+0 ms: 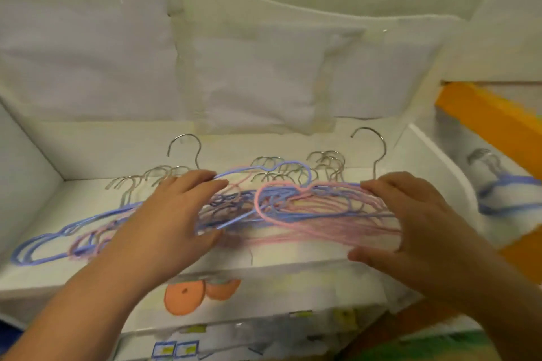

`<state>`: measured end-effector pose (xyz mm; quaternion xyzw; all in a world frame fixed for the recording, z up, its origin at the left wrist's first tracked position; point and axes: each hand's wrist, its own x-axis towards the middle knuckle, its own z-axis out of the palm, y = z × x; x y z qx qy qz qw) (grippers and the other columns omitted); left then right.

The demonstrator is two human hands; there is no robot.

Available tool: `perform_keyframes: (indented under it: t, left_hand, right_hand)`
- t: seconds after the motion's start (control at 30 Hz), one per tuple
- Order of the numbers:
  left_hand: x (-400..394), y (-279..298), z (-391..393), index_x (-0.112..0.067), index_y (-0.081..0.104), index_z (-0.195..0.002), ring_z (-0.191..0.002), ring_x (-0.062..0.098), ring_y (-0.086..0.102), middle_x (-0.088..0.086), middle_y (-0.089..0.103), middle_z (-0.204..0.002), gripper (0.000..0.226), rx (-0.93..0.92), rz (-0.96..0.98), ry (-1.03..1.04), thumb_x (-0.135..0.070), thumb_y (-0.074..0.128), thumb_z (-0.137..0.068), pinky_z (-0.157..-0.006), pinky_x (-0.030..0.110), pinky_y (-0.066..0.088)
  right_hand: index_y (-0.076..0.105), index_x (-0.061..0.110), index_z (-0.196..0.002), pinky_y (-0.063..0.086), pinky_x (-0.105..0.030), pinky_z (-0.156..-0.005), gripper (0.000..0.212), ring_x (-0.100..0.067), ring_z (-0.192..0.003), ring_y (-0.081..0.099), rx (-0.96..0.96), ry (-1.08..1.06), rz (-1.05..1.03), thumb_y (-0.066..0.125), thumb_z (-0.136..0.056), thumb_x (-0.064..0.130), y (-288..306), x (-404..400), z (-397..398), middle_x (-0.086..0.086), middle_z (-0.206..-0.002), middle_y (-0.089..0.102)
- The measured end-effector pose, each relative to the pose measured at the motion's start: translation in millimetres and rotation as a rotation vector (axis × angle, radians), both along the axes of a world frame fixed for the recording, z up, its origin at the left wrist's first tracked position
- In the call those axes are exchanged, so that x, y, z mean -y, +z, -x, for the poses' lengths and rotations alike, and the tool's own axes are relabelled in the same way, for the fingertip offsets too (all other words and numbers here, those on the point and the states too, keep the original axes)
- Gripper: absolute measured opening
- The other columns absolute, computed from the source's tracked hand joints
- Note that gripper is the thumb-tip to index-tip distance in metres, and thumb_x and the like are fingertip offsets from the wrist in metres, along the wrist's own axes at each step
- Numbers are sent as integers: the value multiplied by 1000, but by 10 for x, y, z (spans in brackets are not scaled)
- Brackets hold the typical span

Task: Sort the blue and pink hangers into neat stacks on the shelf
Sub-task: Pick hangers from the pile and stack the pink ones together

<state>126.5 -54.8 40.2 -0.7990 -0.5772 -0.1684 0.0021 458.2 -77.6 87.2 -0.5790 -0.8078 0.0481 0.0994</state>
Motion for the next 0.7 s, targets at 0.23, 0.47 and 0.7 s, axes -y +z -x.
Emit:
perform_keyframes:
  t: [0.23, 0.47, 0.7]
  left_hand:
    - [660, 88, -1417, -28, 48, -138, -125, 20, 46, -7, 46, -141, 79, -77, -1, -223, -40, 82, -67, -105, 35, 38]
    - [1373, -36, -2899, -33, 44, -140, -128, 14, 44, -13, 42, -143, 80, -38, 15, -476, -45, 78, -69, -107, 31, 37]
    - [1554, -82, -4307, -43, 35, -144, -134, 5, 33, -22, 31, -149, 81, 23, 59, -686, -51, 74, -73, -112, 29, 32]
  right_hand:
    - [37, 34, -141, 36, -22, -96, 97, -1, -118, 34, -11, -190, -34, 59, -60, 82, 71, 1258, -1149, 22, -130, 33]
    - [35, 38, -142, 34, -23, -104, 91, 2, -124, 27, -4, -401, -16, 54, -64, 81, 65, 2448, -2460, 24, -131, 31]
    - [28, 44, -144, 27, -15, -98, 104, 12, -114, 18, -22, -633, 72, 44, -51, 89, 70, 3083, -3528, 35, -120, 17]
